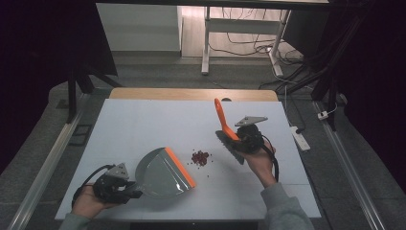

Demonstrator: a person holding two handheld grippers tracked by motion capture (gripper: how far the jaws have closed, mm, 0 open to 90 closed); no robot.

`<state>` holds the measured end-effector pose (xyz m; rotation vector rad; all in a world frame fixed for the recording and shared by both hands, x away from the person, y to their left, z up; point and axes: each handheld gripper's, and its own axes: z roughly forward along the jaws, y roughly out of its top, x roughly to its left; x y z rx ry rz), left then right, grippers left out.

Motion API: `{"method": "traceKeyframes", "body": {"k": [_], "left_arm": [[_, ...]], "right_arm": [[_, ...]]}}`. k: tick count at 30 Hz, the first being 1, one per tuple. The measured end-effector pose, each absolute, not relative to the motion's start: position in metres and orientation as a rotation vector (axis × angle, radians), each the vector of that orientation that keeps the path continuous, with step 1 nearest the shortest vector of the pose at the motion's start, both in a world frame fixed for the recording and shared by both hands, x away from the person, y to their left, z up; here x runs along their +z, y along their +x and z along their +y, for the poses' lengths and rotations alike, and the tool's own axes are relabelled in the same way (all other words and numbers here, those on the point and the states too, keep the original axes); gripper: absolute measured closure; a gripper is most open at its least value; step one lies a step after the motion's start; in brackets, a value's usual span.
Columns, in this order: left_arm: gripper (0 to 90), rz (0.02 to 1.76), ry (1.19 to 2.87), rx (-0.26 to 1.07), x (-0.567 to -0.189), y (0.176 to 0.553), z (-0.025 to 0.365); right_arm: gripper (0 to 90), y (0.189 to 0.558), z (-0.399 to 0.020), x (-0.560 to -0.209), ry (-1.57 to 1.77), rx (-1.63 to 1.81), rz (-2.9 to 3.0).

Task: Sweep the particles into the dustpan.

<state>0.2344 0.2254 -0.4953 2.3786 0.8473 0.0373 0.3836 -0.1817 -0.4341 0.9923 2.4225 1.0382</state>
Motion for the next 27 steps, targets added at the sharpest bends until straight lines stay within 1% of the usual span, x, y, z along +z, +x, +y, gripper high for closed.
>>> {"method": "traceKeyframes", "body": {"k": [12, 21, 27], "left_arm": [[61.7, 0.847, 2.46, 0.051, -0.501, 0.238, 0.207], [61.7, 0.877, 2.442, 0.011, -0.504, 0.242, 0.208], [61.7, 0.881, 2.439, 0.005, -0.504, 0.243, 0.209]], "right_arm": [[70.7, 0.405, -0.162, -0.445, 1.035, 0.999, 2.41], [70.7, 0.413, -0.147, -0.453, 1.018, 0.951, 2.435], [70.7, 0.415, -0.132, -0.454, 0.945, 0.902, 2.469]]}}
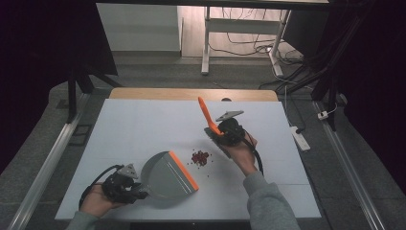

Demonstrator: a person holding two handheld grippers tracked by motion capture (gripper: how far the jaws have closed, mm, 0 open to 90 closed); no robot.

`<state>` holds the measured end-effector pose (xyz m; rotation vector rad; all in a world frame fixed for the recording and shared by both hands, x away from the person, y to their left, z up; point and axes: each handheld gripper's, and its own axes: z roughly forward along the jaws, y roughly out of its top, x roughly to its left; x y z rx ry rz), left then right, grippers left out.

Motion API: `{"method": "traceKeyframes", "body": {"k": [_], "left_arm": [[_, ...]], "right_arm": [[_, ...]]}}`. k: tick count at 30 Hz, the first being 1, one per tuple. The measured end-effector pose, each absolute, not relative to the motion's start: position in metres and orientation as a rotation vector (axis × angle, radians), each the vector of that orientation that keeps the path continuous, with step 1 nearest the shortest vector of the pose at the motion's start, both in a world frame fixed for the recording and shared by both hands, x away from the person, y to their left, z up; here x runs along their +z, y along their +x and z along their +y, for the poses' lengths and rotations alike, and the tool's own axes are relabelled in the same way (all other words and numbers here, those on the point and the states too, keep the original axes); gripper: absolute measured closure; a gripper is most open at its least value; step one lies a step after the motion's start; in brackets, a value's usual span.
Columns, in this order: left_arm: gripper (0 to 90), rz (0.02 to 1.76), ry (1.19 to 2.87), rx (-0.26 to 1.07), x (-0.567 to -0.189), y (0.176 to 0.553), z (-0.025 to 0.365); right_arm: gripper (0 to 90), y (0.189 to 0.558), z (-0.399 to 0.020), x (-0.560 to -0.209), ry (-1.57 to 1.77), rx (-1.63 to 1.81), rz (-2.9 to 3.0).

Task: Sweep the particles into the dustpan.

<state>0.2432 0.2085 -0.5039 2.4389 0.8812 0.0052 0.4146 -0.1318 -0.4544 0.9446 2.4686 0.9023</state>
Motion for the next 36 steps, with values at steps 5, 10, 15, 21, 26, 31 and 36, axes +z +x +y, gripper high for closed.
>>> {"method": "traceKeyframes", "body": {"k": [5, 10, 15, 21, 26, 31, 36], "left_arm": [[61.7, 0.882, 2.436, 0.002, -0.504, 0.243, 0.208], [61.7, 0.883, 2.435, 0.0, -0.505, 0.244, 0.208], [61.7, 0.882, 2.435, -0.001, -0.505, 0.244, 0.207], [61.7, 0.882, 2.438, 0.001, -0.505, 0.244, 0.206], [61.7, 0.878, 2.439, -0.003, -0.505, 0.244, 0.206], [61.7, 0.873, 2.437, -0.005, -0.505, 0.245, 0.207], [61.7, 0.879, 2.434, -0.008, -0.506, 0.244, 0.206]], "right_arm": [[70.7, 0.416, -0.121, -0.46, 0.917, 0.87, 2.492], [70.7, 0.419, -0.114, -0.47, 0.912, 0.822, 2.518], [70.8, 0.42, -0.107, -0.478, 0.916, 0.804, 2.542], [70.8, 0.418, -0.094, -0.482, 0.893, 0.785, 2.569], [70.8, 0.417, -0.085, -0.484, 0.868, 0.764, 2.594], [70.9, 0.413, -0.075, -0.485, 0.823, 0.749, 2.619], [70.9, 0.408, -0.07, -0.485, 0.792, 0.74, 2.636]]}}
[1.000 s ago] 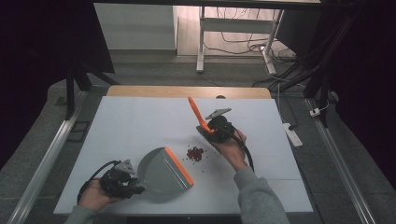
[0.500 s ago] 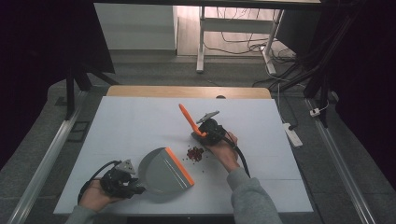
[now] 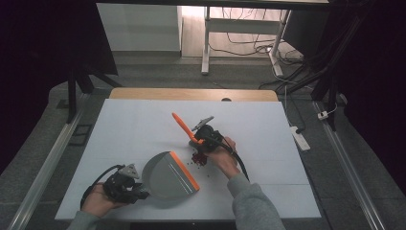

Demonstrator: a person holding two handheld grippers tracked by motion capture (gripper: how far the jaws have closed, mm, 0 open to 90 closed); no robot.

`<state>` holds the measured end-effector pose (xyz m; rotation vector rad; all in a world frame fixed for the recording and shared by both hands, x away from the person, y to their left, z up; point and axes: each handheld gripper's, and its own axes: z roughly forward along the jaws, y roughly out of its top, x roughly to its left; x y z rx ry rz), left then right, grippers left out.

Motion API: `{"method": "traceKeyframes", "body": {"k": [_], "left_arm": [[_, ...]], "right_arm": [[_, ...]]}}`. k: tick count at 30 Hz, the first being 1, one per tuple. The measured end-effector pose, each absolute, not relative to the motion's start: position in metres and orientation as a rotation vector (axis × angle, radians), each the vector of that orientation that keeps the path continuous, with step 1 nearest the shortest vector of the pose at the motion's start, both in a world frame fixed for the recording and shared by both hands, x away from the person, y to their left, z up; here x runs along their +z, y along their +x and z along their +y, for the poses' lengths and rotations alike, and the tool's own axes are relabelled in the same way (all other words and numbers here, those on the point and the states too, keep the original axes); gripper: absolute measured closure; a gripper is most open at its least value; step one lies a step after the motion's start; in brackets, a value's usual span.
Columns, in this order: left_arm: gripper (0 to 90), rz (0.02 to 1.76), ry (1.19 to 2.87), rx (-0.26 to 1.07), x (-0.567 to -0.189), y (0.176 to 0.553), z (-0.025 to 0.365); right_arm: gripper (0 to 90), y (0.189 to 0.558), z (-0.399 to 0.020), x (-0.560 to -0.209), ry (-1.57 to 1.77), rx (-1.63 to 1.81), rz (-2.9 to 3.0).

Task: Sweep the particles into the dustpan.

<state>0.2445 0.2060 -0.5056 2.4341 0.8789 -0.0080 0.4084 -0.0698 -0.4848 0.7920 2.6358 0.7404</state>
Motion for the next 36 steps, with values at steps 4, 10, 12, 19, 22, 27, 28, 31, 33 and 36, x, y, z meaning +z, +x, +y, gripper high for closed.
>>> {"method": "traceKeyframes", "body": {"k": [4, 10, 12, 19, 22, 27, 28, 31, 33, 36], "left_arm": [[61.7, 0.88, 2.432, -0.01, -0.506, 0.245, 0.206], [61.7, 0.876, 2.432, -0.013, -0.506, 0.245, 0.206], [61.7, 0.876, 2.433, -0.014, -0.506, 0.245, 0.206], [61.7, 0.877, 2.431, -0.016, -0.506, 0.245, 0.206], [61.7, 0.877, 2.433, -0.016, -0.506, 0.245, 0.206], [61.7, 0.88, 2.432, -0.015, -0.506, 0.245, 0.205], [61.7, 0.881, 2.432, -0.015, -0.506, 0.245, 0.205], [61.7, 0.881, 2.428, -0.018, -0.507, 0.245, 0.206], [61.7, 0.882, 2.427, -0.019, -0.507, 0.246, 0.206], [61.7, 0.883, 2.427, -0.019, -0.507, 0.246, 0.205]], "right_arm": [[70.9, 0.406, -0.068, -0.485, 0.782, 0.753, 2.656], [70.9, 0.401, -0.062, -0.485, 0.757, 0.752, 2.677], [70.9, 0.399, -0.059, -0.485, 0.751, 0.752, 2.675], [70.8, 0.393, -0.054, -0.486, 0.754, 0.777, 2.686], [70.8, 0.391, -0.054, -0.486, 0.745, 0.791, 2.686], [70.8, 0.386, -0.051, -0.487, 0.737, 0.804, 2.692], [70.8, 0.386, -0.05, -0.487, 0.727, 0.804, 2.692], [70.8, 0.382, -0.046, -0.487, 0.737, 0.829, 2.714], [70.9, 0.382, -0.045, -0.487, 0.732, 0.842, 2.721], [70.8, 0.378, -0.039, -0.488, 0.717, 0.844, 2.719]]}}
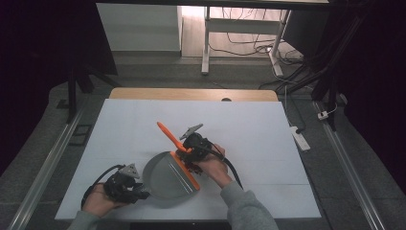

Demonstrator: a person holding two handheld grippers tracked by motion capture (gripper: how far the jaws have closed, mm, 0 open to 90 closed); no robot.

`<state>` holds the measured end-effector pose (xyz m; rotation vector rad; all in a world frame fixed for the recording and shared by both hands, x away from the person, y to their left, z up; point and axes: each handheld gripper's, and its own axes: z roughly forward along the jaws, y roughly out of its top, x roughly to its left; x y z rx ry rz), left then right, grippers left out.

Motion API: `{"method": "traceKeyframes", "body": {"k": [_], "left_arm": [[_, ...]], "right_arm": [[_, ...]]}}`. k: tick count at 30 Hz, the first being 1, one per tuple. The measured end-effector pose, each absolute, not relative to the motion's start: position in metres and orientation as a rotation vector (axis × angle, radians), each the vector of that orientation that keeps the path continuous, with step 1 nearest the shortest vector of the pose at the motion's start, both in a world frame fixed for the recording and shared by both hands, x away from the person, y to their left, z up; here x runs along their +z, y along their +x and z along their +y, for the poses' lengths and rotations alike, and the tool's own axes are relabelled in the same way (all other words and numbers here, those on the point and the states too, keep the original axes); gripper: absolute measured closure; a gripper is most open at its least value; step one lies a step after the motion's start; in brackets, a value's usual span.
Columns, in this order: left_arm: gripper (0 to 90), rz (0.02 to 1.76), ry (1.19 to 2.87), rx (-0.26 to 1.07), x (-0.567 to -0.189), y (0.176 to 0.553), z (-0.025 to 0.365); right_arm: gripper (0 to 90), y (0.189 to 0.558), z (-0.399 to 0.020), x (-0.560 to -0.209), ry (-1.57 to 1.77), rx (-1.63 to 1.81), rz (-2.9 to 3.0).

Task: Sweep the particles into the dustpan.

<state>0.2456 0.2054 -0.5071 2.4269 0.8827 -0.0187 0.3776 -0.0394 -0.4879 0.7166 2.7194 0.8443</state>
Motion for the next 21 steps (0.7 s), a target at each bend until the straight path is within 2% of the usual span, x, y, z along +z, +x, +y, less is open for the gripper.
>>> {"method": "traceKeyframes", "body": {"k": [21], "left_arm": [[61.7, 0.891, 2.422, -0.031, -0.509, 0.246, 0.205]], "right_arm": [[70.9, 0.341, -0.004, -0.484, 0.573, 0.98, 2.781]]}}
